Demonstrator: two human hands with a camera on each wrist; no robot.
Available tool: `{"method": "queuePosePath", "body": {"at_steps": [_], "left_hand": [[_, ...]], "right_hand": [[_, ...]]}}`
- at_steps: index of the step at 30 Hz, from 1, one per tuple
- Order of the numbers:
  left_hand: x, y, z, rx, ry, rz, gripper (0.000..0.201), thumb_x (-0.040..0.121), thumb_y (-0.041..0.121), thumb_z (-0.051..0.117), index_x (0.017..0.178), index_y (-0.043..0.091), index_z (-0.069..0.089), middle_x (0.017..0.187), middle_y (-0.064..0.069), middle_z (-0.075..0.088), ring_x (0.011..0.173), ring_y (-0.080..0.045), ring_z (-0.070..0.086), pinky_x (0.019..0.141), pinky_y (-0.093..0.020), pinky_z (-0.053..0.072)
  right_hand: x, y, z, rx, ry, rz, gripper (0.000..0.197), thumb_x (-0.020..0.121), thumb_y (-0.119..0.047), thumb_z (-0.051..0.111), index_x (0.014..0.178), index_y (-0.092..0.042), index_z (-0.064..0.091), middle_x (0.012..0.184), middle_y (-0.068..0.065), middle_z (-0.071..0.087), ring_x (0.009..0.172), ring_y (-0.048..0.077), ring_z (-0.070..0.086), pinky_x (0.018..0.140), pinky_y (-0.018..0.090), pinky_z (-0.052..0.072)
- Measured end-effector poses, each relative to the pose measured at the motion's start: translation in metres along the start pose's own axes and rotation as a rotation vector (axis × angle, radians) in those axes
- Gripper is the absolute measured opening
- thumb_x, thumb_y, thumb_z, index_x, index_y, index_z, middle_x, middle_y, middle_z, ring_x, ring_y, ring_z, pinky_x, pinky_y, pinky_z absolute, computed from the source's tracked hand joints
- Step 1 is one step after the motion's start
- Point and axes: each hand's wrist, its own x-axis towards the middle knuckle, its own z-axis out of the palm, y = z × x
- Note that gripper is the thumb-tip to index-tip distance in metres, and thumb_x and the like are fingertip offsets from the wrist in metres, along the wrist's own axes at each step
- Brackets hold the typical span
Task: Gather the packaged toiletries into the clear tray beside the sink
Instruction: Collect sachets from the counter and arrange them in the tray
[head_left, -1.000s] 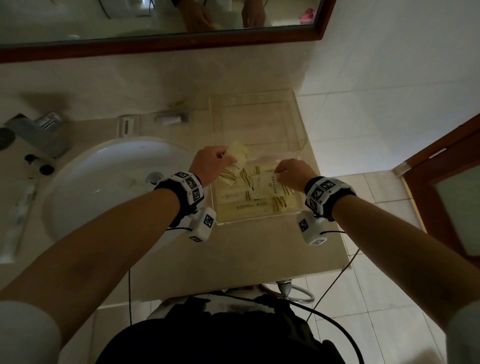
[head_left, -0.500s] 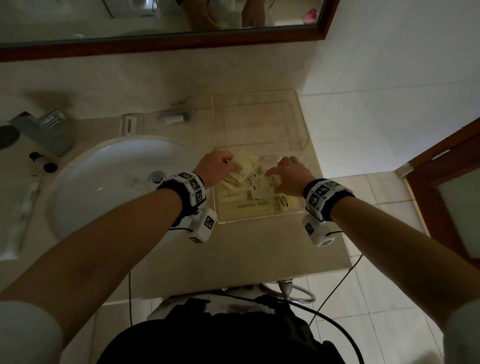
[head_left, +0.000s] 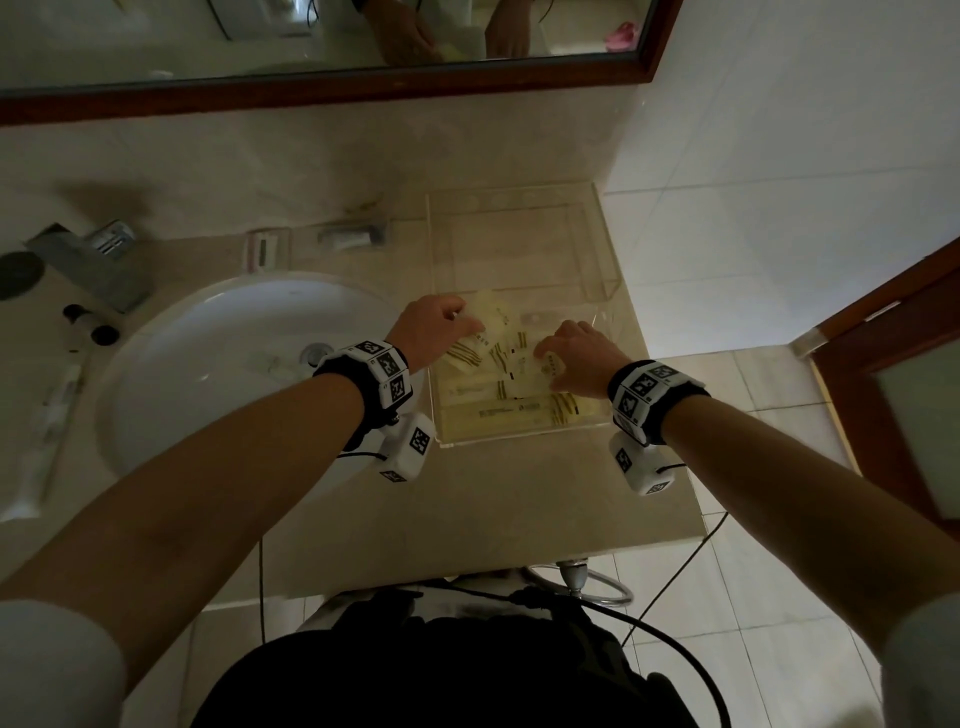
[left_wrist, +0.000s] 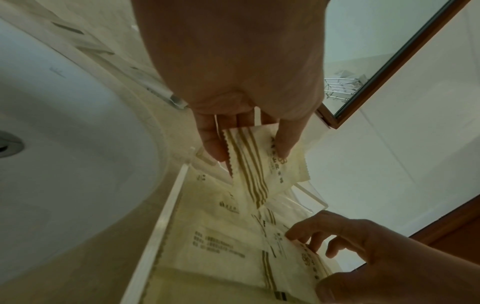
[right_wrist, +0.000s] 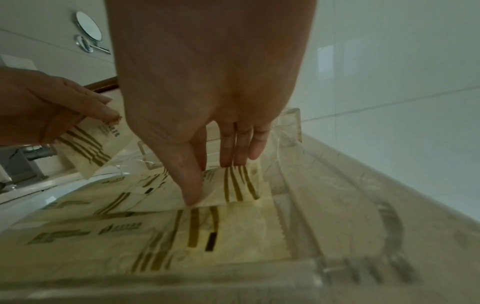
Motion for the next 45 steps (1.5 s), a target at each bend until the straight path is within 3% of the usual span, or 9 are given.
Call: {"method": "queuePosePath", "body": {"at_steps": [3,8,11,13,17,21,29,33,45], "left_hand": [[0.0,-0.002,-0.001,-0.034,0.0,-0.01,0.052,0.071,0.05,0.06,0.095,0.003,0.066,0.084,-0.009,0.066,0.072,-0.017,0.059,0.08,-0.048,0.054],[0.0,0.004,-0.003,-0.04,-0.074,-0.03,0.025,0.086,0.024,0.06,0.094,0.001,0.064,0.084,-0.01,0.058,0.075,-0.018,0.054,0.072,-0.035,0.046],[0.003,0.001,-0.001,-0.001,-0.134,-0.051,0.033,0.09,0.021,0.062,0.12,0.007,0.063,0.111,-0.008,0.064,0.098,-0.023,0.062,0.089,-0.032,0.048],[0.003,0.001,0.002,0.025,-0.172,-0.039,0.034,0.089,0.022,0.065,0.12,0.01,0.065,0.114,-0.011,0.067,0.1,-0.023,0.065,0.09,-0.031,0.05],[-0.003,0.004,0.001,0.135,-0.162,0.047,0.038,0.085,0.023,0.068,0.122,0.019,0.06,0.091,-0.002,0.058,0.082,-0.016,0.057,0.081,-0.031,0.049],[-0.006,0.002,-0.006,0.186,-0.185,0.092,0.047,0.081,0.018,0.071,0.123,0.024,0.05,0.091,0.0,0.058,0.081,-0.017,0.058,0.076,-0.032,0.05],[-0.003,-0.007,-0.007,0.075,-0.083,0.043,0.04,0.08,0.008,0.069,0.115,0.019,0.051,0.093,-0.005,0.061,0.081,-0.02,0.059,0.073,-0.031,0.049],[-0.007,-0.017,-0.013,0.453,-0.021,0.239,0.042,0.081,0.015,0.063,0.12,0.022,0.051,0.118,0.001,0.049,0.102,-0.015,0.05,0.077,-0.027,0.044],[-0.006,-0.032,-0.016,0.666,-0.36,0.3,0.036,0.09,0.032,0.059,0.126,0.038,0.058,0.134,0.004,0.046,0.121,-0.018,0.044,0.097,-0.04,0.043]], "right_hand": [[0.001,0.0,-0.001,0.036,-0.022,0.024,0.05,0.083,-0.025,0.068,0.131,-0.027,0.053,0.133,0.007,0.046,0.122,0.027,0.043,0.102,0.038,0.038],[0.004,-0.006,-0.013,0.465,0.083,0.045,0.041,0.089,-0.031,0.063,0.128,-0.022,0.054,0.122,0.003,0.054,0.107,0.018,0.054,0.084,0.026,0.044],[0.006,-0.018,-0.022,0.743,0.065,0.047,0.042,0.088,-0.033,0.065,0.127,-0.023,0.054,0.11,-0.003,0.059,0.097,0.012,0.056,0.076,0.02,0.041],[0.01,-0.025,-0.025,0.833,0.071,0.055,0.041,0.086,-0.031,0.068,0.123,-0.02,0.058,0.103,-0.003,0.062,0.09,0.011,0.059,0.078,0.024,0.043],[0.015,-0.034,-0.025,0.863,0.11,0.1,0.005,0.086,-0.015,0.067,0.082,-0.013,0.066,0.069,-0.003,0.06,0.061,0.008,0.054,0.061,0.021,0.042],[0.02,-0.032,-0.021,1.002,0.109,0.218,0.024,0.084,-0.003,0.063,0.062,-0.009,0.056,0.06,0.004,0.049,0.054,0.015,0.045,0.054,0.026,0.041],[0.031,-0.034,-0.014,1.102,0.119,0.304,0.032,0.082,0.0,0.064,0.054,-0.01,0.053,0.06,0.007,0.048,0.055,0.017,0.046,0.055,0.028,0.044],[0.035,-0.033,-0.008,1.092,0.122,0.347,0.026,0.082,-0.002,0.067,0.058,-0.009,0.057,0.066,0.01,0.052,0.062,0.021,0.051,0.061,0.031,0.047],[0.049,-0.049,0.004,1.049,0.077,0.366,0.024,0.08,-0.011,0.073,0.061,-0.01,0.056,0.07,0.012,0.058,0.071,0.026,0.059,0.081,0.051,0.056]]}}
